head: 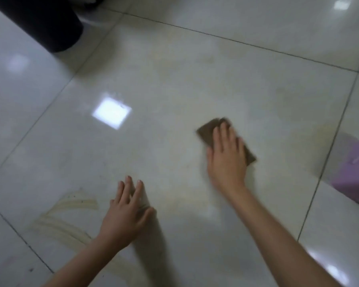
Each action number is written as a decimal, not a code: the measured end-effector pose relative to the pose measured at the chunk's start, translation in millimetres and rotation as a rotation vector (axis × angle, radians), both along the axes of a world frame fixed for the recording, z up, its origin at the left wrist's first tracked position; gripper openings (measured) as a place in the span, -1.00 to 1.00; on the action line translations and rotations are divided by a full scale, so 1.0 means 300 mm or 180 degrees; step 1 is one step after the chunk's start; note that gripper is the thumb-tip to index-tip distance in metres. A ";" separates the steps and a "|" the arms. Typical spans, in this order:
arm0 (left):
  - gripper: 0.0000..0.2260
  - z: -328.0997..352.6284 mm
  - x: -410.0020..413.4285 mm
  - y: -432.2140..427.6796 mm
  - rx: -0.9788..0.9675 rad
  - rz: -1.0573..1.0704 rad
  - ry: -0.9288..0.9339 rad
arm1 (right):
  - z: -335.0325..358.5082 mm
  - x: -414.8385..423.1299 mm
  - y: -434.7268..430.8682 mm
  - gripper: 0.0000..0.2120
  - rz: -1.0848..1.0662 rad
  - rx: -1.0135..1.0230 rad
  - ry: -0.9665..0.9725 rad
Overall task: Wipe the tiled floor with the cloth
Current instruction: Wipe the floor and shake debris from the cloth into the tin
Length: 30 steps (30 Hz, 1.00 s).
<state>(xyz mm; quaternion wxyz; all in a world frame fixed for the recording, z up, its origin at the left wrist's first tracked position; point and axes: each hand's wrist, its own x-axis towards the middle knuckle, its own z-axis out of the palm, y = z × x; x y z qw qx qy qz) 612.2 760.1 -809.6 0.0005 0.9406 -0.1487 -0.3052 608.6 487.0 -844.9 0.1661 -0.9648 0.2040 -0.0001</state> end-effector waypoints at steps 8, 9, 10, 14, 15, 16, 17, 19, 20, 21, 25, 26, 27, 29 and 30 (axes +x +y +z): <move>-0.43 -0.002 0.017 -0.006 -0.0188 0.0202 0.0092 | -0.022 -0.268 0.232 -0.49 0.2835 -0.0101 -0.0066; -0.45 -0.002 0.018 -0.005 -0.0218 0.0224 0.0136 | -0.027 -0.219 0.169 -0.49 0.2650 -0.0111 -0.0130; -0.46 0.000 0.018 -0.005 -0.0289 0.0273 0.0176 | -0.029 -0.158 0.095 -0.49 0.2263 -0.0107 -0.0172; -0.48 0.024 0.038 0.024 -0.1071 0.0525 0.0199 | 0.008 0.080 -0.105 -0.50 0.0349 -0.0334 0.0064; -0.44 0.035 0.045 0.055 -0.1317 0.0582 0.0154 | 0.011 0.114 -0.077 -0.49 -0.0103 -0.0326 0.0137; -0.40 0.046 0.050 0.096 -0.1483 0.0600 0.0087 | 0.014 0.136 -0.017 -0.48 -0.0441 -0.0273 0.0202; -0.35 0.053 0.050 0.149 -0.1534 0.0574 -0.0021 | 0.018 0.149 0.071 -0.47 -0.0575 -0.0226 0.0211; -0.30 0.041 0.052 0.285 -0.1291 0.0485 -0.0343 | 0.010 0.131 0.285 -0.46 -0.0247 -0.0221 0.0015; -0.30 0.030 0.053 0.357 -0.1040 0.0486 -0.0495 | 0.002 0.108 0.400 -0.46 0.0122 -0.0236 -0.0071; -0.31 0.017 0.052 0.430 -0.0792 0.0543 -0.0597 | -0.008 0.074 0.515 -0.46 0.0536 -0.0284 -0.0134; -0.35 -0.010 0.010 0.684 -0.0224 0.1000 -0.0756 | -0.023 -0.065 0.838 -0.50 0.2576 -0.0303 -0.0117; -0.30 -0.015 -0.003 0.736 -0.0151 0.1083 -0.0809 | -0.012 -0.043 0.835 -0.50 0.3061 -0.0276 -0.0075; -0.26 -0.018 -0.019 0.785 -0.0089 0.1170 -0.0857 | -0.006 0.012 0.805 -0.52 0.3360 -0.0245 -0.0122; -0.20 -0.018 -0.062 0.873 0.0020 0.1320 -0.0853 | -0.002 0.155 0.716 -0.55 0.3084 -0.0172 -0.0126; -0.19 -0.022 -0.084 0.908 0.0049 0.1370 -0.0818 | 0.001 0.236 0.667 -0.53 0.2524 -0.0179 -0.0027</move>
